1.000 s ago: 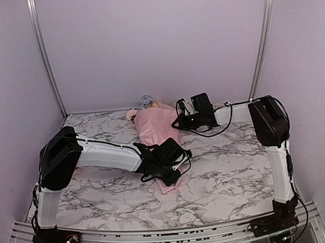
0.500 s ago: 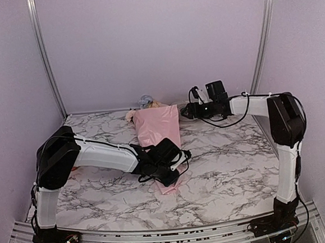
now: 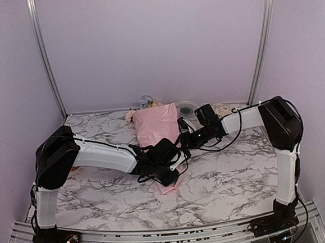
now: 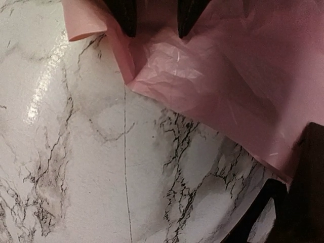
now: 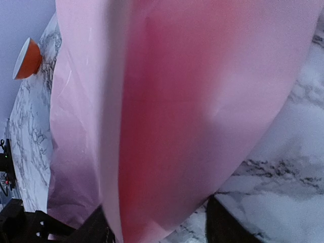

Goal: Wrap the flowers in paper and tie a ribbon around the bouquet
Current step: Press the fold line on the folded wrapping paper.

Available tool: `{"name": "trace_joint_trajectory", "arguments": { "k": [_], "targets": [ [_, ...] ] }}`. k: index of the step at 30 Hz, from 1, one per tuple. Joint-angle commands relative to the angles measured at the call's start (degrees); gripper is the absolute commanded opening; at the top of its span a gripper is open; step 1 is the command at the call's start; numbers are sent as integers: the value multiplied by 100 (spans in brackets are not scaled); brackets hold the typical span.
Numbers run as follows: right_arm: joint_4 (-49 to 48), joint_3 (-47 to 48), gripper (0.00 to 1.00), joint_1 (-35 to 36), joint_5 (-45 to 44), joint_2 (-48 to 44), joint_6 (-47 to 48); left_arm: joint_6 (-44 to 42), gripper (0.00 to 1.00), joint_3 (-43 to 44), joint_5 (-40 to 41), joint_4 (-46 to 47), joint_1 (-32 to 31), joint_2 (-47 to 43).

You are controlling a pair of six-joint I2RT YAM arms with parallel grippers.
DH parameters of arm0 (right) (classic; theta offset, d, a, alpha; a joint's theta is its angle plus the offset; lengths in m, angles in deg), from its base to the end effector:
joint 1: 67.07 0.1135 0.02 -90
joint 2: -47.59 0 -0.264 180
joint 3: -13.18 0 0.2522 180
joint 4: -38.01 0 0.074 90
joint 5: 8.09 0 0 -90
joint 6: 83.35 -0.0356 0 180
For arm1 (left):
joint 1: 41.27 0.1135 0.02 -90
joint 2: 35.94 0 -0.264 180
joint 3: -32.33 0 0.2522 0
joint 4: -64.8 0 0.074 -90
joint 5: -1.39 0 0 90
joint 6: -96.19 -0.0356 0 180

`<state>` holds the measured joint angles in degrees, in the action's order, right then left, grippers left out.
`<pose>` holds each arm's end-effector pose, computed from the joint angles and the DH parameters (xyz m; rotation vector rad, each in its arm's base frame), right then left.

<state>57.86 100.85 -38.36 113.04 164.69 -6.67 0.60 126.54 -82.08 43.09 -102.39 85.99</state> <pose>0.3666 0.2218 0.1454 -0.5895 2.4374 0.9805 0.2228 -0.3956 0.1372 1.3028 2.0731 -0.2979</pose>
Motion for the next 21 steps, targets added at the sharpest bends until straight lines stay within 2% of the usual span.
{"name": "trace_joint_trajectory", "arguments": {
  "k": [1, 2, 3, 5, 6, 8, 21],
  "targets": [
    [-461, 10, 40, -31, 202, 231, -237, -48, 30, -333, -388, -574, -106, 50],
    [-575, -40, 27, -25, 257, 260, -296, -59, 31, -344, -377, -509, -121, 2],
    [-699, -98, 19, -31, 310, 296, -368, -78, 32, -341, -353, -466, -150, -47],
    [-889, -153, 6, -32, 432, 342, -486, -188, 33, -325, -280, -419, -258, -144],
    [-934, -155, 4, -27, 452, 362, -528, -259, 34, -339, -259, -392, -320, -183],
    [-976, -161, 0, -23, 367, 379, -571, -372, 34, -357, -215, -373, -413, -223],
    [-902, -23, 0, -89, 131, 428, -568, -1050, 34, -710, -1207, -377, -875, -414]
  ]
}}
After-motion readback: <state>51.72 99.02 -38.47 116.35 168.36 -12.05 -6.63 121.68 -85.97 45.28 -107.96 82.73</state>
